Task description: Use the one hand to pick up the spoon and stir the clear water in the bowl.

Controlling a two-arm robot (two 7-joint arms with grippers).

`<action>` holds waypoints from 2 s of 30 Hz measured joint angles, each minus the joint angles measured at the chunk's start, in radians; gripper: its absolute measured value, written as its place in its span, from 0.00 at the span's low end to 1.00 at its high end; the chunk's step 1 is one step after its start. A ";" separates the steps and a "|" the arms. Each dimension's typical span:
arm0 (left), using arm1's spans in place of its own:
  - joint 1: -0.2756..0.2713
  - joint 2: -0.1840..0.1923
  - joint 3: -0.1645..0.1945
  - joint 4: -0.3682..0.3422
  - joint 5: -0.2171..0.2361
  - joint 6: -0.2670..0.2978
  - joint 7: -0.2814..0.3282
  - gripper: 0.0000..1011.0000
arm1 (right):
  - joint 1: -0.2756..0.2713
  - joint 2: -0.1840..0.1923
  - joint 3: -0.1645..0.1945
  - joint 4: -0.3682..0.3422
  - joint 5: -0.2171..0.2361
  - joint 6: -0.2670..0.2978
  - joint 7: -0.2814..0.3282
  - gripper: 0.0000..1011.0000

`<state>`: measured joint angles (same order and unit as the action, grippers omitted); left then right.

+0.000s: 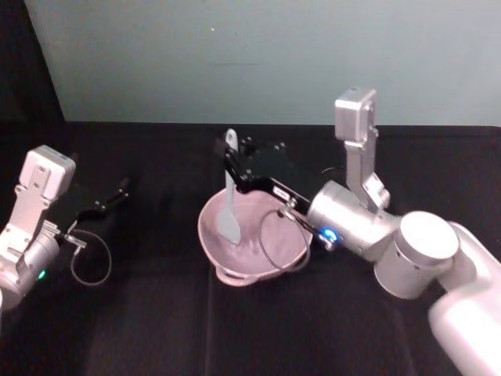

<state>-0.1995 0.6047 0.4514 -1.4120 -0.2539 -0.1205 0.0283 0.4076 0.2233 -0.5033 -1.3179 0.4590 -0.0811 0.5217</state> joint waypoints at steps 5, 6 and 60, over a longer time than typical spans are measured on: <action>0.000 0.000 0.000 0.000 0.000 0.000 0.000 1.00 | 0.054 -0.029 -0.009 0.074 -0.003 -0.014 0.015 0.12; 0.000 0.000 0.000 0.000 0.000 0.000 0.000 1.00 | 0.069 -0.036 -0.010 0.094 -0.007 -0.018 0.016 0.12; 0.000 0.000 0.000 0.000 0.000 0.000 0.000 1.00 | -0.039 0.008 0.022 -0.042 -0.006 -0.002 -0.018 0.12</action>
<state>-0.1995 0.6047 0.4514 -1.4120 -0.2539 -0.1205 0.0283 0.3688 0.2317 -0.4818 -1.3595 0.4530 -0.0829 0.5035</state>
